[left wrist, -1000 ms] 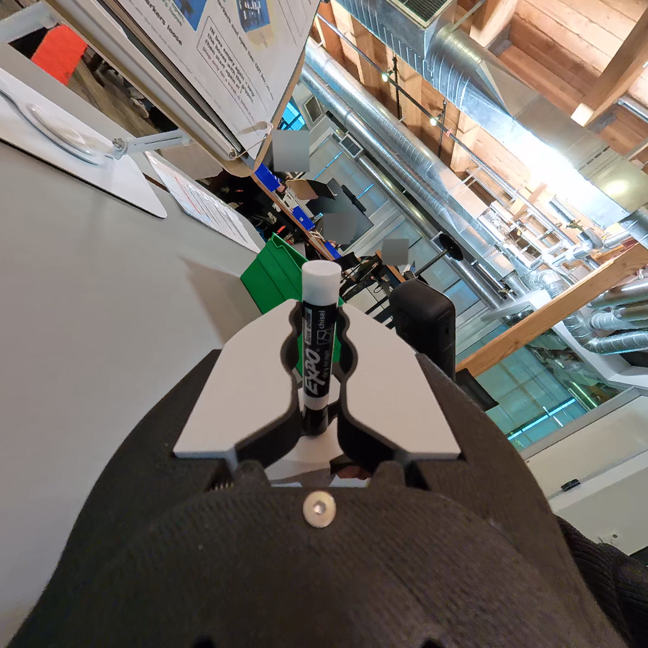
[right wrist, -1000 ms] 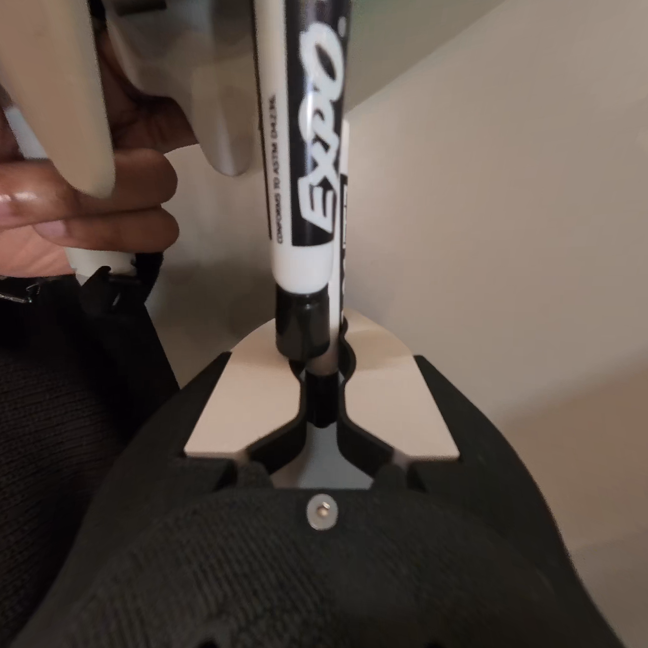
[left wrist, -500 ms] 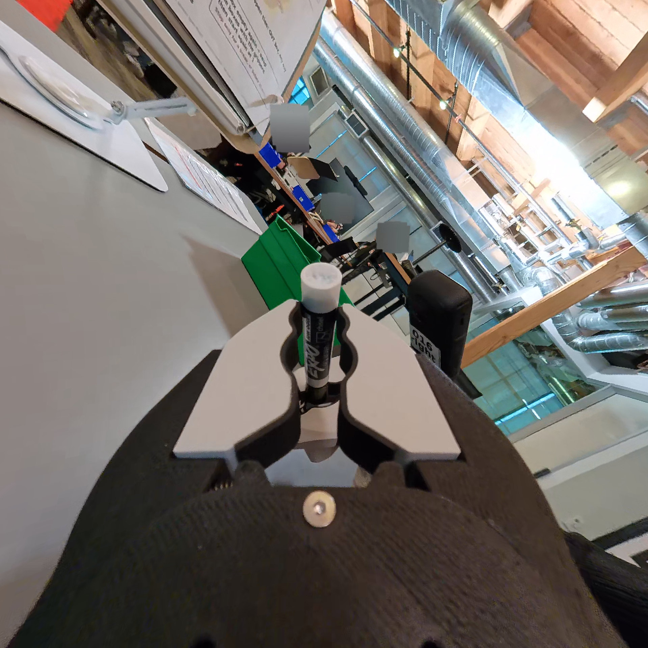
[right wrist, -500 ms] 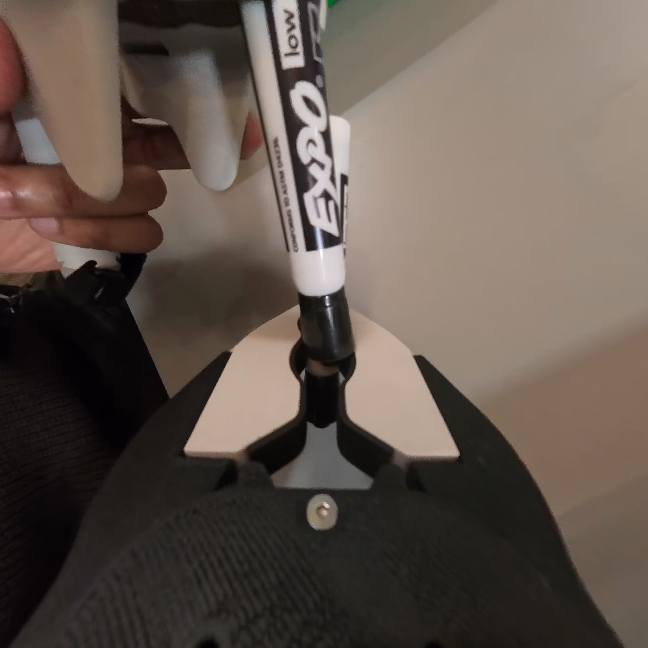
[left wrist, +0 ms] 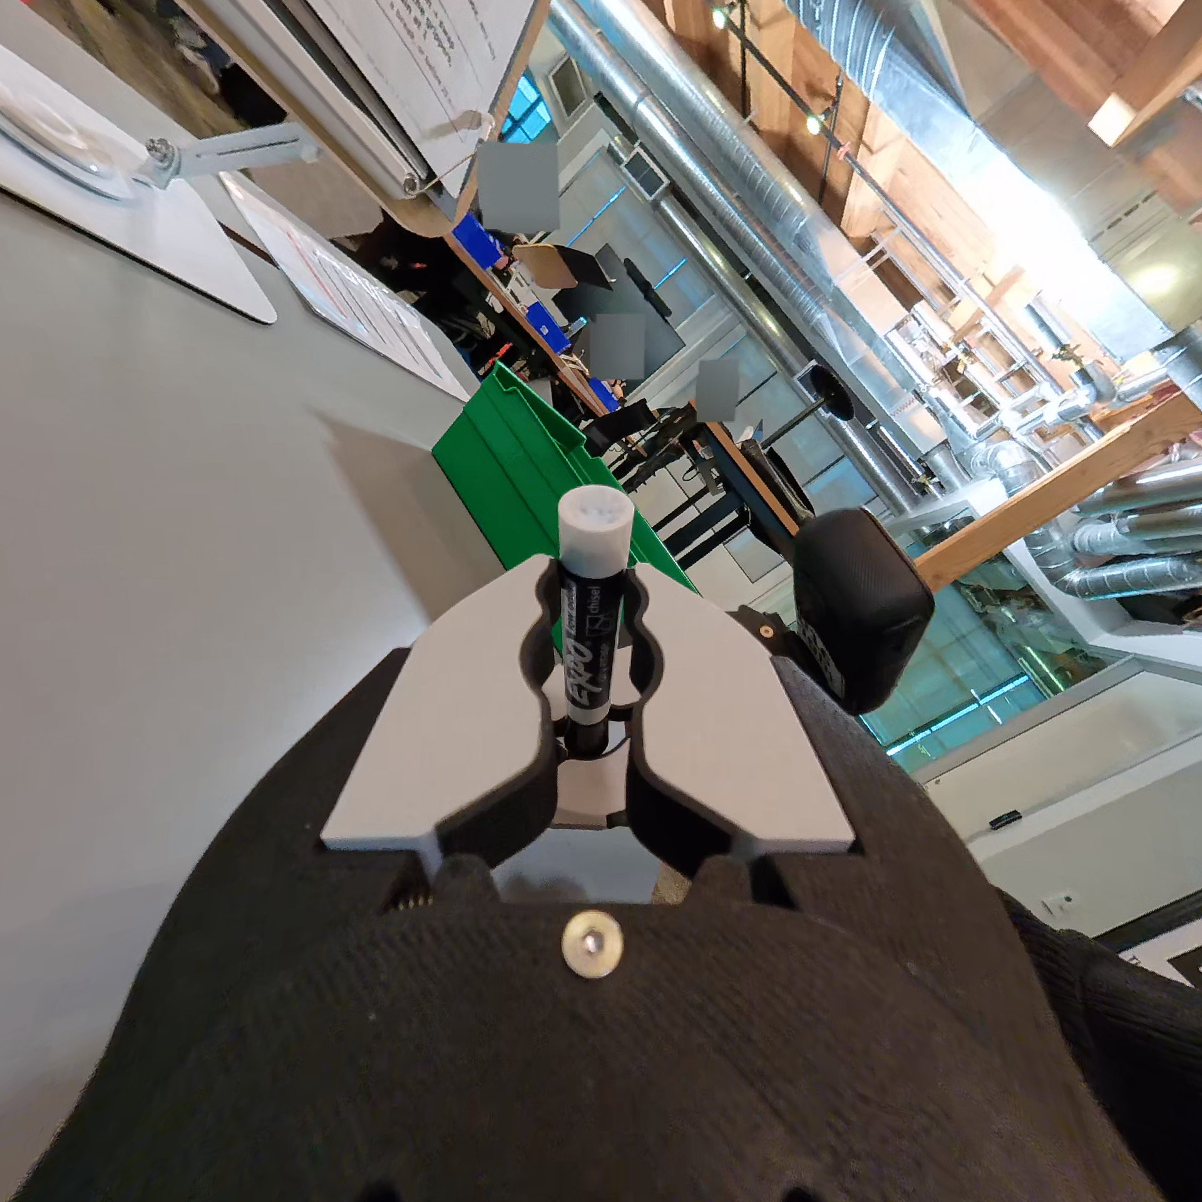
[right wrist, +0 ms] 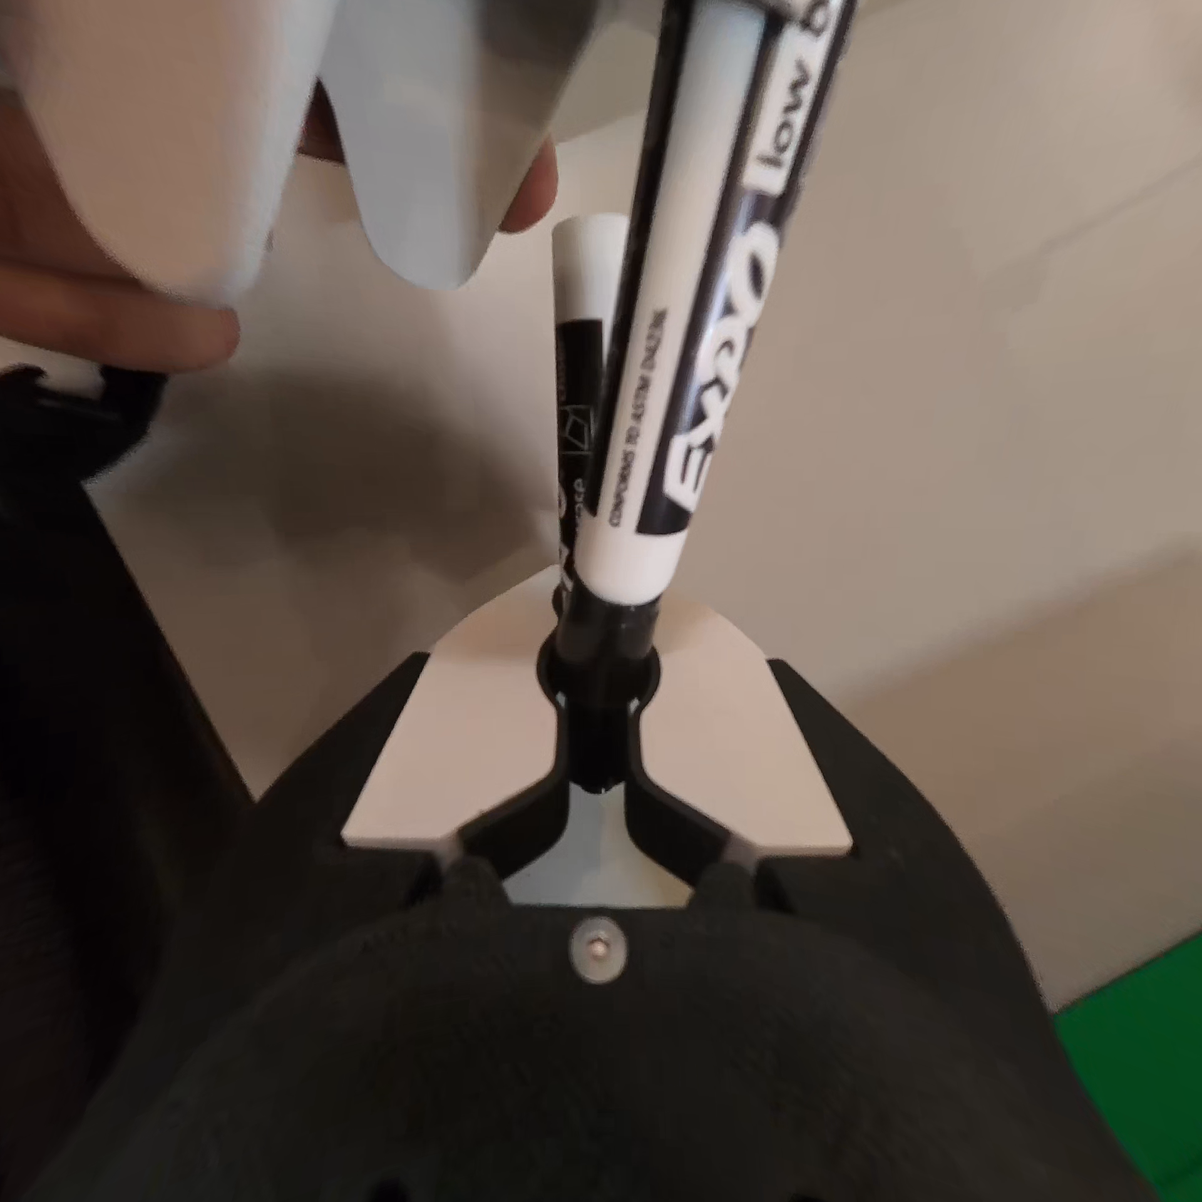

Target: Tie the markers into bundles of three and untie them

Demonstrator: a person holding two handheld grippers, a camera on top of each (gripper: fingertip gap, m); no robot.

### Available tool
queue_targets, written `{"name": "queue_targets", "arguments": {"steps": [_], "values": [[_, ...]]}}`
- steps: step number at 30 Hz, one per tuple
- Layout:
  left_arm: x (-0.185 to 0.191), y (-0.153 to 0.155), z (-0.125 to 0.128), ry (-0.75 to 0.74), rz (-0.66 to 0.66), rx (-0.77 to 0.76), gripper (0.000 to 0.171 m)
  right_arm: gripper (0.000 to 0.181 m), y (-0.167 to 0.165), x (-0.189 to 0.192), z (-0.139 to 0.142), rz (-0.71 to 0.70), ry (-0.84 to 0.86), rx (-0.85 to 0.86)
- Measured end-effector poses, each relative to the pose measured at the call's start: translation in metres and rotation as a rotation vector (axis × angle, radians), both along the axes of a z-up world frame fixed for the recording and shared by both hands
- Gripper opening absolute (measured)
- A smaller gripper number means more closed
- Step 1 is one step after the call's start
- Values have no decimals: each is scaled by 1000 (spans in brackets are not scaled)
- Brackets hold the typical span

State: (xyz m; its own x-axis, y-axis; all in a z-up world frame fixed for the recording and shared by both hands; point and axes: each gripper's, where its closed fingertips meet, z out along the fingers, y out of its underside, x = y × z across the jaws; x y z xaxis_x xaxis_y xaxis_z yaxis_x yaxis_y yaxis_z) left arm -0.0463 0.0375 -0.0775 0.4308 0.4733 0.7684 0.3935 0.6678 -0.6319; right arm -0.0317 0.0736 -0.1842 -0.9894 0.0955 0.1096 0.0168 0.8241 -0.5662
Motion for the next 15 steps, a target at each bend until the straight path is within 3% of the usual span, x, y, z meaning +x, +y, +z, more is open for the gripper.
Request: {"name": "queue_targets", "arguments": {"steps": [8,12,15], "values": [[6,20,-12,-23,-57,-4,18,14,0,-3,7,-23,-35,-39],[4,12,-11,-10,-24,-29,20,15,1,-4,8,-25,-43,-39],[-1,-1,-14,-26,23,-62,32,15,3,-4,6,-24,-54,-33]]}}
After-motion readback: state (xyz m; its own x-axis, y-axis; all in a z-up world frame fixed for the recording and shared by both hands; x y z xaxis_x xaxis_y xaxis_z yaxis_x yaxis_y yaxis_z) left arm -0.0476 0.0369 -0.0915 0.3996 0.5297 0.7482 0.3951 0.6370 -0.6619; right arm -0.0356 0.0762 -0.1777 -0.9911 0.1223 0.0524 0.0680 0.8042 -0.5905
